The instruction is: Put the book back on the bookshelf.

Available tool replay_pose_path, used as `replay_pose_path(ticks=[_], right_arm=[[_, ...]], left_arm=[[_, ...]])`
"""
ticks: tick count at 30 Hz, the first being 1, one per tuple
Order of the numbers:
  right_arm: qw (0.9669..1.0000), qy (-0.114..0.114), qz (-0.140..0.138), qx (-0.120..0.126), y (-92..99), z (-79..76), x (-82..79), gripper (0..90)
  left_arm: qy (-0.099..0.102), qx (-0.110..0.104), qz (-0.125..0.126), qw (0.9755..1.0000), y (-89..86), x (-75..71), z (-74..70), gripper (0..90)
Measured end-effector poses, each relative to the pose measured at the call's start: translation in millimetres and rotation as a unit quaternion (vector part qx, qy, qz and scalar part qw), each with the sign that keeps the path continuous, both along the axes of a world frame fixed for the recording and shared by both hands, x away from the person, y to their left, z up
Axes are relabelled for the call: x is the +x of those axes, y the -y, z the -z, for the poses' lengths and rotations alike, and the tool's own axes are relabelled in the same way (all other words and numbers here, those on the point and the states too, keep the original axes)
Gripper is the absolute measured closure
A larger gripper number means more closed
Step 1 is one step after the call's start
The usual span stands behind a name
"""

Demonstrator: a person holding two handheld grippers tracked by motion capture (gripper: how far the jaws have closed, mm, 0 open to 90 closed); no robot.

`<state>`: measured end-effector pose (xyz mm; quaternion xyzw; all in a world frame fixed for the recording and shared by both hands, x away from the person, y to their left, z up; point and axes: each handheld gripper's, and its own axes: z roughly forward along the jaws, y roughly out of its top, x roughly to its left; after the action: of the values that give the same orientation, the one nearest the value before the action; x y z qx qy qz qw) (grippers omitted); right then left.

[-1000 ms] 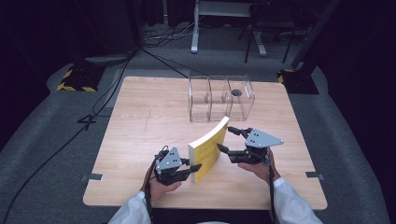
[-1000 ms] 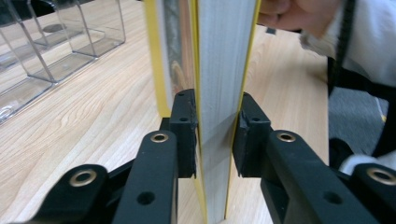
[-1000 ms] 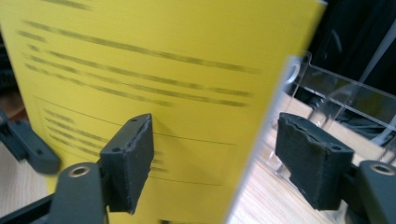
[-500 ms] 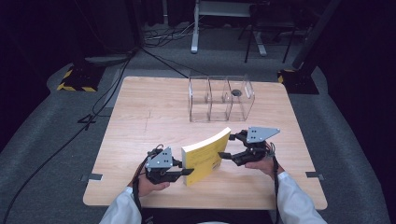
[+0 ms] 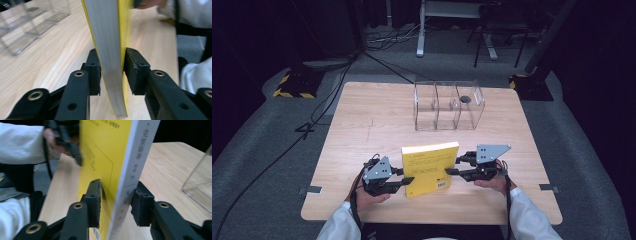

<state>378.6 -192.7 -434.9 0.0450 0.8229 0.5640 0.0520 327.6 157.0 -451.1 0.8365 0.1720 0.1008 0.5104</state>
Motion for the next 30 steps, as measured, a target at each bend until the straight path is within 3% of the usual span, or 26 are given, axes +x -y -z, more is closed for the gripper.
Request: replay_pose_path(ticks=[6, 11, 15, 18, 20, 21, 23, 30], right_arm=[[0.9997, 0.016, -0.017, -0.004, 1.8, -1.5, -13.5, 72.1], [0.9993, 0.023, -0.029, -0.006, 0.2, -1.7, -23.0, 73.3], [0.9991, 0.022, -0.031, -0.02, -6.4, 1.5, -26.0, 67.7], [0.9987, 0.014, -0.038, -0.029, -14.6, 10.3, -23.9, 68.1], [0.9988, 0.016, -0.033, -0.033, -18.0, 13.7, -24.9, 72.4], [0.9988, 0.017, -0.034, -0.03, -18.2, 14.2, -25.4, 72.9], [0.999, 0.02, -0.03, -0.027, -16.9, 15.3, -27.7, 74.0], [0.999, 0.033, -0.007, -0.029, -12.2, 14.7, -35.1, 74.5]], left_arm=[[0.018, 0.014, -0.016, 0.9996, 0.6, -5.4, 1.7, 64.1], [0.006, 0.011, -0.028, 0.9995, -1.1, -6.3, 8.7, 63.2], [-0.008, -0.023, -0.013, 0.9996, -3.7, -3.6, 14.8, 65.2], [-0.013, -0.033, -0.01, 0.9993, -4.9, -3.1, 16.5, 65.2], [-0.015, -0.027, -0.017, 0.9994, -3.1, -3.5, 17.4, 62.8], [-0.014, 0.001, -0.024, 0.9996, -0.4, -3.2, 20.0, 59.3], [-0.017, 0.009, -0.027, 0.9995, 1.1, -3.5, 24.5, 57.3], [-0.022, 0.01, -0.026, 0.9994, 9.9, 0.3, 32.6, 58.3]])
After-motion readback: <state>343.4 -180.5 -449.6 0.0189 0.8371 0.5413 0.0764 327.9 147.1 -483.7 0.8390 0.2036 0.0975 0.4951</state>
